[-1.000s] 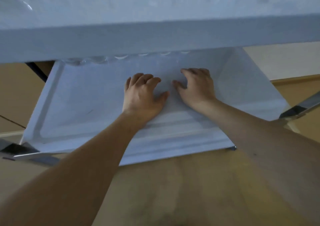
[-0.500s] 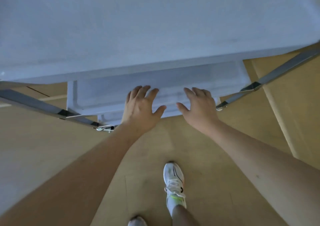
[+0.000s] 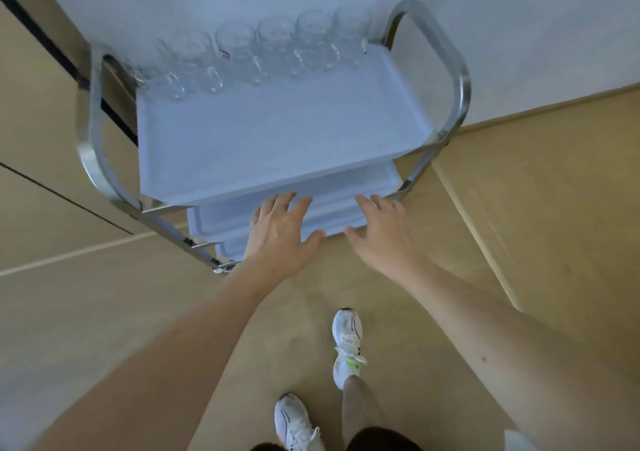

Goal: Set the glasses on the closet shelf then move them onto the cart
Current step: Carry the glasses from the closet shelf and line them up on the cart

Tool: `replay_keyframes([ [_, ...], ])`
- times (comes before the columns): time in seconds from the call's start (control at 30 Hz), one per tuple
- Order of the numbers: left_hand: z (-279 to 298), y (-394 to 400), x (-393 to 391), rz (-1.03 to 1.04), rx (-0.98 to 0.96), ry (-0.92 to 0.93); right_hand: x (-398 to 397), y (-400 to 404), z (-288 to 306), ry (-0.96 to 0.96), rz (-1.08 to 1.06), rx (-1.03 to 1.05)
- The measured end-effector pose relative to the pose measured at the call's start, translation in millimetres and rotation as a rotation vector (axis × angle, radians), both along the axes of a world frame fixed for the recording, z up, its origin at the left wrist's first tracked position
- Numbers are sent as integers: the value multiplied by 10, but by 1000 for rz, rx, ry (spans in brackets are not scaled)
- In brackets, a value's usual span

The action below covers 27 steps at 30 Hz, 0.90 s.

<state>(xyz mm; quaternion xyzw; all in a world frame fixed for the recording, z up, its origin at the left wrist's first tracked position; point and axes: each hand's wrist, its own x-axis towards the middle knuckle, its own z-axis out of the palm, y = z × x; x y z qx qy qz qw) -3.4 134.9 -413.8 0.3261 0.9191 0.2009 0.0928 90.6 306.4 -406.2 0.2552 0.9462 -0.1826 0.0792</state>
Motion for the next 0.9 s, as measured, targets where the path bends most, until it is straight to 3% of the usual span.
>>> replay_keyframes([
  [0.23,1409,628,-37,-165,105,238,289,430,1206,159,-108,92],
  [0.6,3428,2203,340,-379,218,540,842,1785,3057,474,-284,299],
  [0.9,4619,3762,1126,-493,487,417,1757,3047,4205,624,-450,458],
])
